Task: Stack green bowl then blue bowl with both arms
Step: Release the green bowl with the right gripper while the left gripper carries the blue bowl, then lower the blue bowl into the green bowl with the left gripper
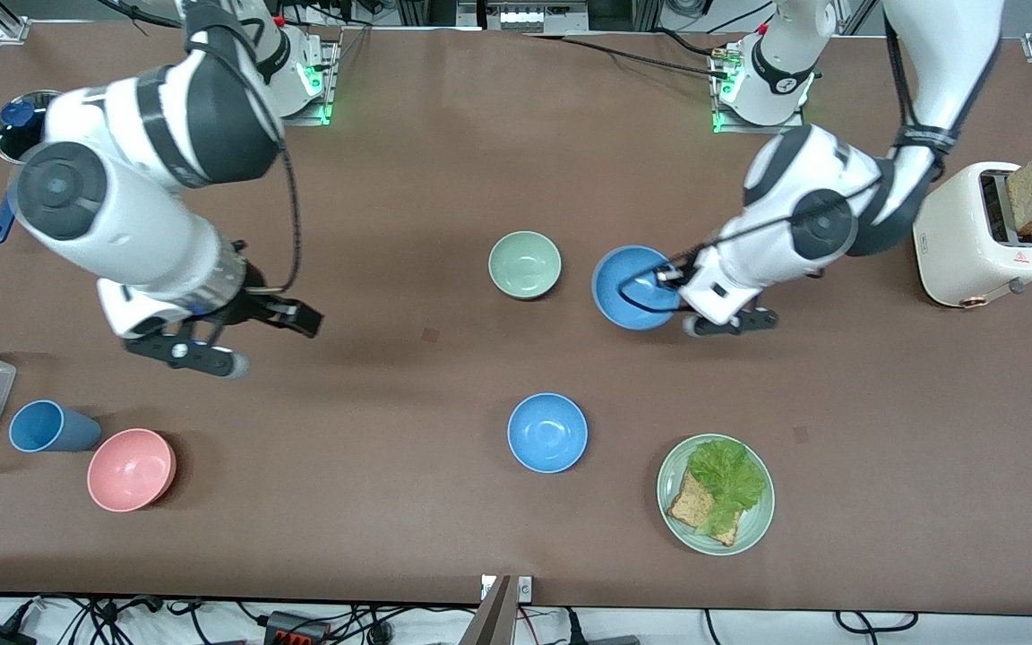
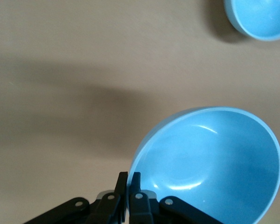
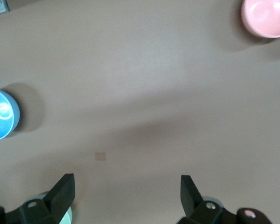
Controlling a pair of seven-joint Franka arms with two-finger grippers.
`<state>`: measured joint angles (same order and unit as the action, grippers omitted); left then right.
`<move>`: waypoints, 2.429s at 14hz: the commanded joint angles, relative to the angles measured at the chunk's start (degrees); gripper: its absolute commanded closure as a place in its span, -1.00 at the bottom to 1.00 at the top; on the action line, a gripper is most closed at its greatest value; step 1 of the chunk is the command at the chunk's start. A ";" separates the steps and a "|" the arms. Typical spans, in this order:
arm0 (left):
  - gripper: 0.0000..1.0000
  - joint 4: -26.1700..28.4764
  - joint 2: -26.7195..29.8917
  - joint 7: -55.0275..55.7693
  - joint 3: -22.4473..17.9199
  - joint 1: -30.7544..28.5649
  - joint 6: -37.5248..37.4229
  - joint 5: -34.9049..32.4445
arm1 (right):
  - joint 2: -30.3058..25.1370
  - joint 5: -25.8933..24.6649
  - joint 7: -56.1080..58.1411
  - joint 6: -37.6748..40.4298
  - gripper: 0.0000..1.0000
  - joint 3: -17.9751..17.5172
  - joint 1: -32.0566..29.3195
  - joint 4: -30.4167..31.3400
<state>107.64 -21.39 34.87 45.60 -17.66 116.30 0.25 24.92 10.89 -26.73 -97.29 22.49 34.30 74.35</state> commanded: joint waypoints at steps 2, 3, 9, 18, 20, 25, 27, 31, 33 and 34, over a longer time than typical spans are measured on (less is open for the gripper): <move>0.98 0.55 -0.76 2.92 0.81 5.69 0.42 -0.86 | -0.92 -0.79 4.13 0.79 -1.00 1.77 -0.63 0.00; 0.97 0.64 -0.85 3.88 0.80 7.10 0.42 -0.86 | -1.18 -0.70 3.80 0.79 -1.00 1.16 -2.03 0.52; 0.97 0.29 -4.18 14.25 0.63 13.35 5.07 -7.79 | -7.24 -0.96 4.32 0.09 -1.00 -11.83 -19.06 3.77; 0.98 -4.63 -11.40 24.63 -0.16 19.59 5.60 -17.55 | -12.96 -7.11 26.38 0.70 -1.00 -17.20 -33.67 6.33; 0.98 -4.63 -12.27 25.16 -0.25 19.95 5.60 -18.53 | -13.75 -7.38 26.90 0.96 -1.00 -21.25 -37.45 6.59; 0.98 -4.63 -13.77 27.45 -0.25 20.74 5.60 -22.57 | -15.60 -9.40 27.96 2.99 -1.00 -18.18 -35.18 7.91; 0.93 -4.63 -13.95 27.54 -0.34 20.74 5.60 -22.66 | -17.18 -9.49 27.88 2.46 -1.00 -18.53 -35.27 10.80; 0.95 -4.63 -14.21 27.98 -0.25 21.70 5.60 -22.66 | -21.73 -10.89 27.87 0.18 -1.00 -18.97 -35.27 17.55; 0.95 -4.63 -14.56 28.85 -0.34 22.14 5.78 -22.66 | -25.69 -11.07 27.87 -3.67 -1.00 -19.32 -35.27 23.96; 0.95 -4.63 -15.00 28.94 -0.34 22.14 5.87 -22.66 | -27.54 -11.07 27.96 -5.09 -1.00 -19.33 -35.27 26.87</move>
<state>104.48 -35.10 62.21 45.66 3.54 122.36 -20.50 3.73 0.91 0.55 -98.43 3.45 -1.24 92.35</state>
